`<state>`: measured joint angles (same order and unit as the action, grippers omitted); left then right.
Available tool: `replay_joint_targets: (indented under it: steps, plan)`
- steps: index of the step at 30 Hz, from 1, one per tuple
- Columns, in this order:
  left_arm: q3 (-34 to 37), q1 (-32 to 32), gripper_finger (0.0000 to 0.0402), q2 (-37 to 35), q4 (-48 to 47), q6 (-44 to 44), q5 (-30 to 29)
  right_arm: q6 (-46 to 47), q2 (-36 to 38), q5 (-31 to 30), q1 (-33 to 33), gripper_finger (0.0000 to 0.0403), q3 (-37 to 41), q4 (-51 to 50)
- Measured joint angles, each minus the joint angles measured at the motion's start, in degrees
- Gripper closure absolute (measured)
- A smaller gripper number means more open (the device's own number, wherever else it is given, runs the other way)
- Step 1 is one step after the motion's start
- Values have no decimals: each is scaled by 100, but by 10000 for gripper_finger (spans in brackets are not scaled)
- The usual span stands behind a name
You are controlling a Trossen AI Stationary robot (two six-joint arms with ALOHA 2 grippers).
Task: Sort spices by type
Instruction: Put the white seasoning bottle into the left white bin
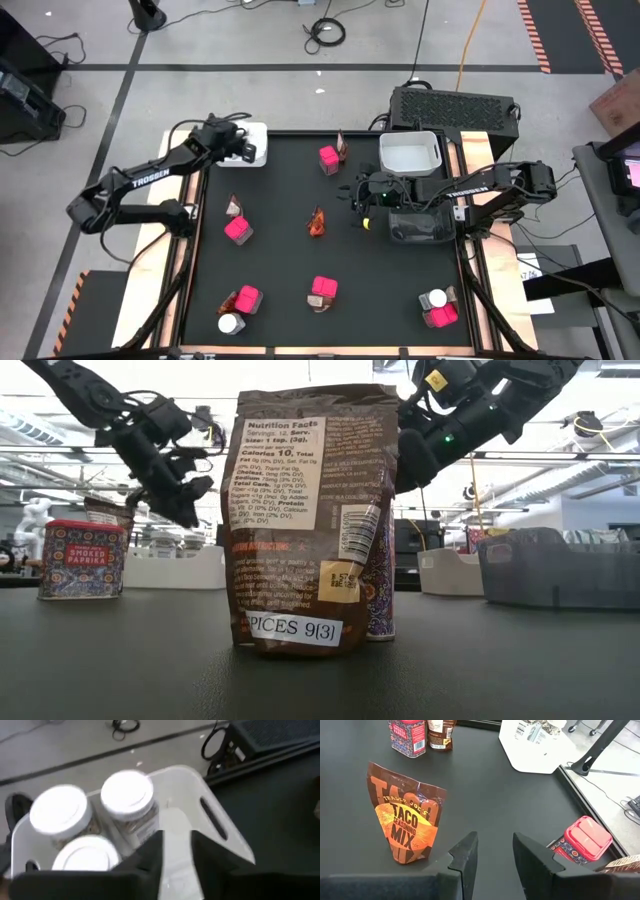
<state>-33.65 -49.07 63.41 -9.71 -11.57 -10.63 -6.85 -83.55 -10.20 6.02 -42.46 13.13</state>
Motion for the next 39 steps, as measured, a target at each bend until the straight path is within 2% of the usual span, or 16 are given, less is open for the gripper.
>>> replay_joint_targets:
  steps: [2, 4, 11, 18, 24, 28, 33, 36, 39]
  plan:
    - [0, -20, 366, 130, 1, -2, 0, 0, 0, 0, 0, 283, 0, 4]
    - [0, -31, 392, 280, 23, -9, -7, 22, 0, 0, 0, 283, 0, 10]
    - [0, -36, 397, 693, -5, -9, -279, 24, 0, 0, -11, 283, 0, 37]
    - [0, -36, 398, 746, -56, -7, -421, 22, 0, -2, -11, 283, 0, 37]
    - [2, -36, 400, 747, -448, 22, -1079, 22, 0, 0, -11, 283, 0, 35]
    - [2, -36, 400, 747, -436, 31, -1241, 22, 0, 0, -12, 283, 0, 33]
    - [2, -41, 400, 747, -394, 31, -1788, 20, 0, 0, -12, 283, 0, 32]
    - [2, -40, 401, 747, -282, 31, -1763, 13, 0, -1, -13, 283, 0, 30]
    - [2, -36, 401, 735, -73, 32, -1485, -4, 0, -2, -13, 283, 0, 28]
